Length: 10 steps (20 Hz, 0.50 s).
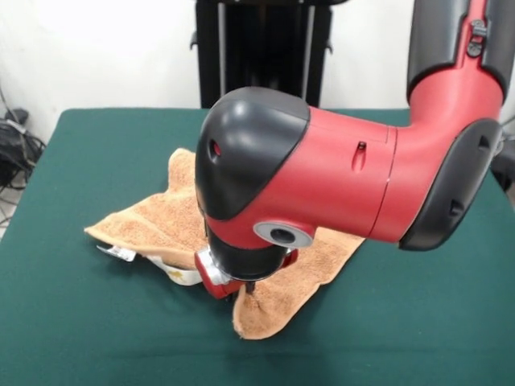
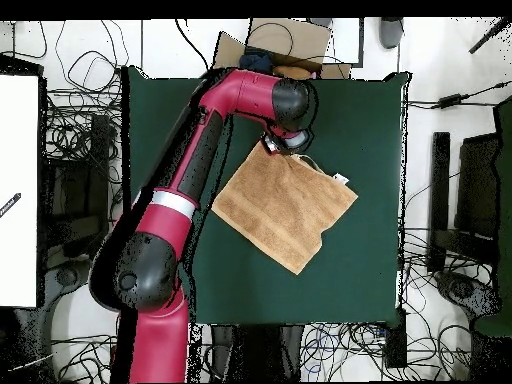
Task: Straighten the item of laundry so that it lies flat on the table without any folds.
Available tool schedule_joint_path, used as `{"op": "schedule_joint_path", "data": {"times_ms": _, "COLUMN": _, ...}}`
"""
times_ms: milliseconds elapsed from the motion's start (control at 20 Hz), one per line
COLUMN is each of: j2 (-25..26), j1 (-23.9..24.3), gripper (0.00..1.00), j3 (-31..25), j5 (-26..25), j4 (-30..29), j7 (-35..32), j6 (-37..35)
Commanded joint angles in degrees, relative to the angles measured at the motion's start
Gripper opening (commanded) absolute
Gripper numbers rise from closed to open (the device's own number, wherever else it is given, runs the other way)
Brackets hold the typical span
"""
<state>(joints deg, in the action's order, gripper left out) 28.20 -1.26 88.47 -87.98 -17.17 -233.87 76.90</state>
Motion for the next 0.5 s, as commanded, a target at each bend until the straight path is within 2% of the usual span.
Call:
{"op": "schedule_joint_path", "data": {"times_ms": 50, "j2": -1.6, "j1": -2.0, "gripper": 0.0, "j3": 0.0, "j5": 1.2, "j4": 3.6, "j7": -10.5, "j6": 5.9}}
{"op": "schedule_joint_path", "data": {"times_ms": 500, "j2": -1.3, "j1": -2.0, "gripper": 0.0, "j3": -0.1, "j5": 1.7, "j4": 5.1, "j7": -11.5, "j6": 6.2}}
